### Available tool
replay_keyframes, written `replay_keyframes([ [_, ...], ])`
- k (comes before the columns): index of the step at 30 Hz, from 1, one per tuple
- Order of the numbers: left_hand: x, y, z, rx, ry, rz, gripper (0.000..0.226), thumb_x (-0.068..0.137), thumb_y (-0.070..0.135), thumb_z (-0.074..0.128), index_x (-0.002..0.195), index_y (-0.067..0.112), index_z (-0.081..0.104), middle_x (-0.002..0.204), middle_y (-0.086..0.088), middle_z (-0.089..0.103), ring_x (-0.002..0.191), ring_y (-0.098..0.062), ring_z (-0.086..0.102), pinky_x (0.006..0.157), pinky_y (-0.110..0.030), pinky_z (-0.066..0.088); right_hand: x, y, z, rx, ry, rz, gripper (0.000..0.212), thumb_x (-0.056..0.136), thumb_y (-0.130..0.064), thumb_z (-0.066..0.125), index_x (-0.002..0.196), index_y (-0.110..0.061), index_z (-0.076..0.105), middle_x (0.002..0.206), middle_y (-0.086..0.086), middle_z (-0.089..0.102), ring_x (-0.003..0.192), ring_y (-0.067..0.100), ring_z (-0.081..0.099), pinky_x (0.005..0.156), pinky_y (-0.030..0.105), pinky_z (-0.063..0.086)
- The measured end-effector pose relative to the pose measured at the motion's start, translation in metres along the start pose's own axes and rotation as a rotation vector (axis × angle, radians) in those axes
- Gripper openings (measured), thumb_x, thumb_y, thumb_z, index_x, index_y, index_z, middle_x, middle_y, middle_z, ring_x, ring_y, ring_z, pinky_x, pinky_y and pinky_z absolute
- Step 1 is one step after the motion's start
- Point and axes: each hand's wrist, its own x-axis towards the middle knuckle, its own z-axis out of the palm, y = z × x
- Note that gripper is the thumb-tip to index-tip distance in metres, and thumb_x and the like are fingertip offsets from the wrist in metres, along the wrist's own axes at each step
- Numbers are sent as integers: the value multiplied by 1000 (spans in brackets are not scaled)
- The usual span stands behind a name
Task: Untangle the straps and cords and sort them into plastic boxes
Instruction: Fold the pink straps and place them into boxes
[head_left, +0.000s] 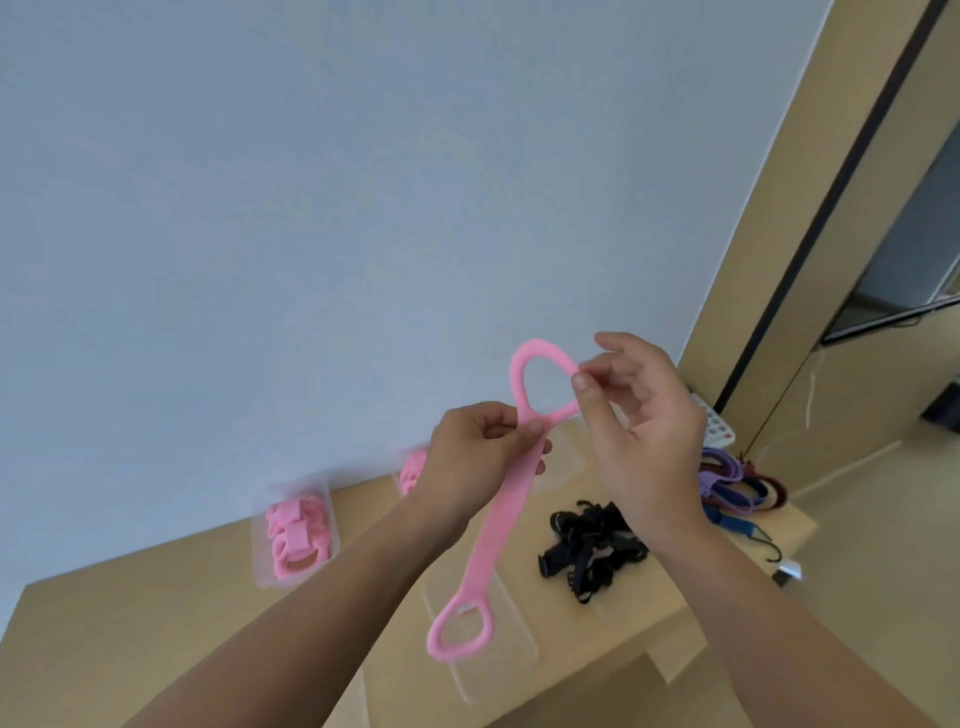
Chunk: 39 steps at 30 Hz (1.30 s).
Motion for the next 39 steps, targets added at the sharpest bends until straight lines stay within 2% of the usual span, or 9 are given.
replay_keyframes([
  [5, -11, 29, 0, -86, -25, 33, 18, 97, 24, 72, 91, 8, 79, 88, -10, 80, 78, -25, 75, 74, -36, 59, 22, -20, -11, -95, -154, -96, 23, 88, -6, 69, 98, -25, 75, 94, -7, 66, 91, 18, 67, 83, 37, 56],
  [10, -14, 45, 1, -181, -76, 39, 27, 86, 29, 75, 99, 5, 79, 95, -18, 77, 87, -27, 75, 79, -33, 59, 27, -14, -8, -226, -280, -257, 23, 79, 9, 73, 89, -11, 77, 99, -3, 68, 93, 6, 64, 86, 11, 46],
  [16, -4, 52, 12, -171, 18, 58, 22, 99, 25, 68, 93, 7, 81, 89, -9, 79, 80, -21, 75, 70, -24, 57, 44, -2, -11, -211, -298, -395, 26, 73, 14, 72, 80, -10, 76, 83, -4, 73, 101, 18, 65, 82, 22, 52],
  [22, 7, 51, 31, -61, 135, 112, 23, 105, 14, 57, 103, 8, 80, 95, -7, 80, 85, -14, 75, 76, -23, 57, 75, 13, -24, -243, -376, -328, 39, 69, 0, 85, 104, -13, 75, 91, -7, 71, 95, 18, 62, 81, 23, 47],
  [26, 15, 56, 40, 35, 200, 155, 25, 106, 10, 54, 112, 13, 79, 104, -8, 80, 92, -12, 74, 87, -30, 60, 96, 21, -25, -316, -520, -336, 24, 78, -12, 81, 101, -19, 78, 109, -4, 63, 106, 15, 52, 82, 13, 37],
  [29, 20, 62, 44, 71, 251, 162, 26, 106, 10, 54, 113, 13, 79, 105, -9, 80, 95, -17, 74, 91, -34, 60, 109, 24, -23, -273, -577, -366, 13, 81, -14, 77, 90, -23, 78, 94, -11, 66, 96, 12, 56, 76, 17, 45],
  [32, 23, 66, 48, 39, 266, 127, 23, 105, 15, 57, 114, 13, 78, 107, -12, 79, 103, -28, 74, 91, -38, 61, 114, 30, -19, -221, -535, -378, 12, 77, -13, 78, 86, -21, 77, 83, -11, 65, 84, 14, 58, 64, 33, 52],
  [36, 24, 69, 54, 42, 252, 46, 30, 98, 37, 69, 110, 11, 77, 108, -16, 77, 103, -29, 74, 80, -29, 61, 117, 42, -16, -177, -425, -430, 16, 71, -5, 83, 74, -17, 73, 77, -7, 61, 73, 16, 56, 55, 33, 49],
  [39, 27, 70, 56, 36, 216, 58, 47, 91, 50, 71, 106, 6, 77, 110, -25, 74, 104, -35, 73, 91, -41, 62, 115, 51, -17, -216, -379, -553, 23, 75, -2, 80, 66, -13, 62, 76, -4, 57, 69, 17, 52, 50, 33, 45],
])
